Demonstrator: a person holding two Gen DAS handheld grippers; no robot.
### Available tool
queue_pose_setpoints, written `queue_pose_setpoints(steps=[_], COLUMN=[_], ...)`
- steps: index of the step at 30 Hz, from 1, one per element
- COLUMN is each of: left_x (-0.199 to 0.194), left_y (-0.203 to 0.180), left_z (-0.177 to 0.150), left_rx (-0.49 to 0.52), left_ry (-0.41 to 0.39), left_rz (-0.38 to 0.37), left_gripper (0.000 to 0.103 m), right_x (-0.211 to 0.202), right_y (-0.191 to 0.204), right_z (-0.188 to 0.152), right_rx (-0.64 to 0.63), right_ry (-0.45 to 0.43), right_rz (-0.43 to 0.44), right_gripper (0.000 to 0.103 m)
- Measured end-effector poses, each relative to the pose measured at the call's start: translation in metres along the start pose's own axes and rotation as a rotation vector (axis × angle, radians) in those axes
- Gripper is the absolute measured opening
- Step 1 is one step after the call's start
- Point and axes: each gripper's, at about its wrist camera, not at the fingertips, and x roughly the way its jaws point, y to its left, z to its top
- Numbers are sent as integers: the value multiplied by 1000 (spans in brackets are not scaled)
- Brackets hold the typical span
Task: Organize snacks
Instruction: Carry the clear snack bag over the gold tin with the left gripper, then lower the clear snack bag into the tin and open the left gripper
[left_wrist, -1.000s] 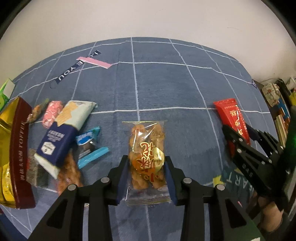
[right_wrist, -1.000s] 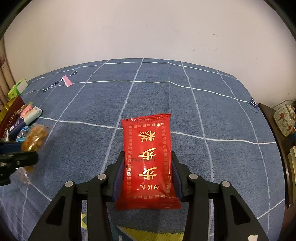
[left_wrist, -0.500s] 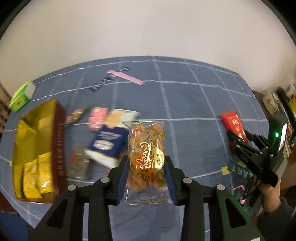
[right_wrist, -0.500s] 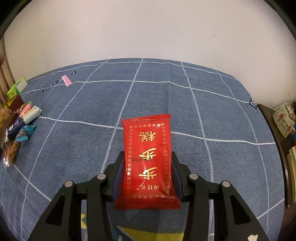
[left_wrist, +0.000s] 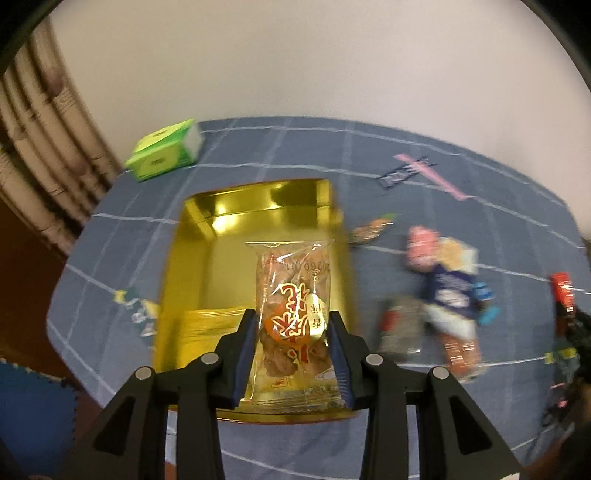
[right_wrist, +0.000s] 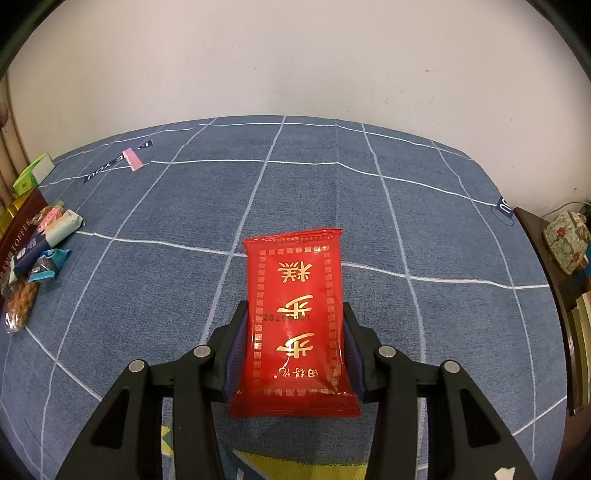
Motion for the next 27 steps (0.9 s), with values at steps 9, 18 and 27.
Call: queue_pose_setpoints(steps=[9,18,27], left_x=[35,57,62], left_y=[50,63,74], left_z=[-20,-29,-34], left_rx=[-24,-8,-14], left_ry=[93,133,119], left_rz=[41,25,7], left_gripper=[38,38,38], right_x=[1,1,1], right_y=[2,5,15], right_z=[4,6,10], right_rx=[25,89,110], right_ry=[38,77,109], right_rz=[-27,-79,-159], right_gripper=[42,41,40])
